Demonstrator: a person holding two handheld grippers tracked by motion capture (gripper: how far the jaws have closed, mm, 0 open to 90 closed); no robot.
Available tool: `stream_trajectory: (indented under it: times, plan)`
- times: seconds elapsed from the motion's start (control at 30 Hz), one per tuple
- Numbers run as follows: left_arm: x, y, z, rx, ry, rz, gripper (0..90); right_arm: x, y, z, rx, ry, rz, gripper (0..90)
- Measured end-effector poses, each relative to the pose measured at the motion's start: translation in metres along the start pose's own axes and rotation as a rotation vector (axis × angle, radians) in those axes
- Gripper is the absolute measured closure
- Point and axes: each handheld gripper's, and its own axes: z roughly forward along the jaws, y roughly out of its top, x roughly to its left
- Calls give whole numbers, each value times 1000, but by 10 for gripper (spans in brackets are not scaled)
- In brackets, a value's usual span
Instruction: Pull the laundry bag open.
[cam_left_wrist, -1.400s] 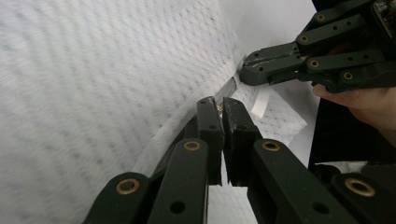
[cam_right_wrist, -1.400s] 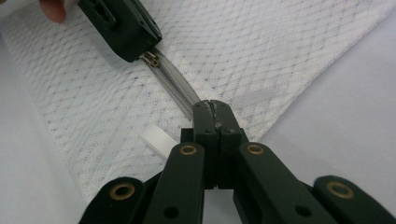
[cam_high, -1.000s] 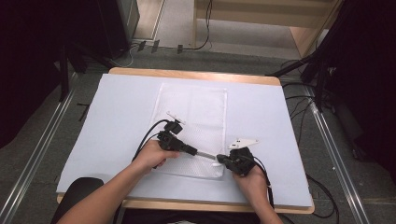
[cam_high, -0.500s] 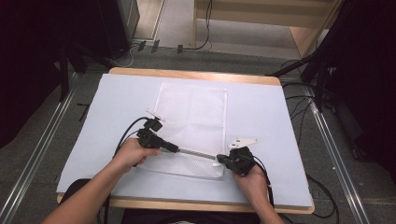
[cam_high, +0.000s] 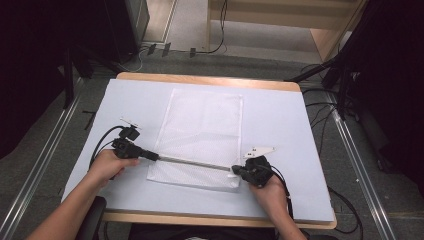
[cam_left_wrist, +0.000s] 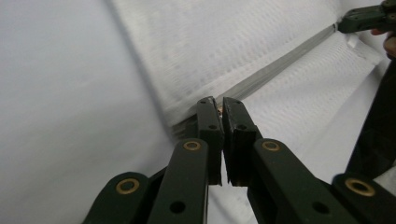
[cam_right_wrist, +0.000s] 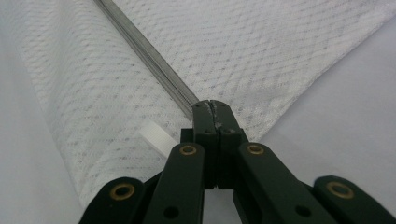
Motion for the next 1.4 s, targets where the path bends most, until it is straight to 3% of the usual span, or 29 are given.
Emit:
stream_trajectory:
  times: [0.1, 0.2, 0.6, 0.87, 0.93, 0.97, 1.07, 1.27, 1.4]
  plan:
    - [4, -5, -5, -11, -13, -16, 883, 0, 0, 0, 1, -1, 1, 900]
    - [3, -5, -4, -11, -1, -5, 883, 0, 1, 0, 3, 3, -2, 900]
    - [-3, -13, -5, -24, -17, -7, 878, -2, 4, 0, 25, 7, 11, 900]
    - [-4, -16, -5, -47, -12, 29, 865, -4, 5, 0, 27, 19, 20, 900]
    - [-5, -16, -7, -75, 14, 44, 775, -5, 6, 0, 25, 38, 25, 900]
    - [-5, -16, -8, -86, 19, 46, 707, -5, 7, -1, 21, 54, 20, 859]
    - [-6, -16, -10, -121, 41, 79, 634, -5, 12, -3, -16, 81, 22, 834]
    - [-10, -16, -14, -168, 96, 127, 539, -6, 17, -11, -58, 80, 16, 726]
    - [-11, -15, -18, -192, 155, 155, 464, -15, 18, -20, -109, 64, 7, 600]
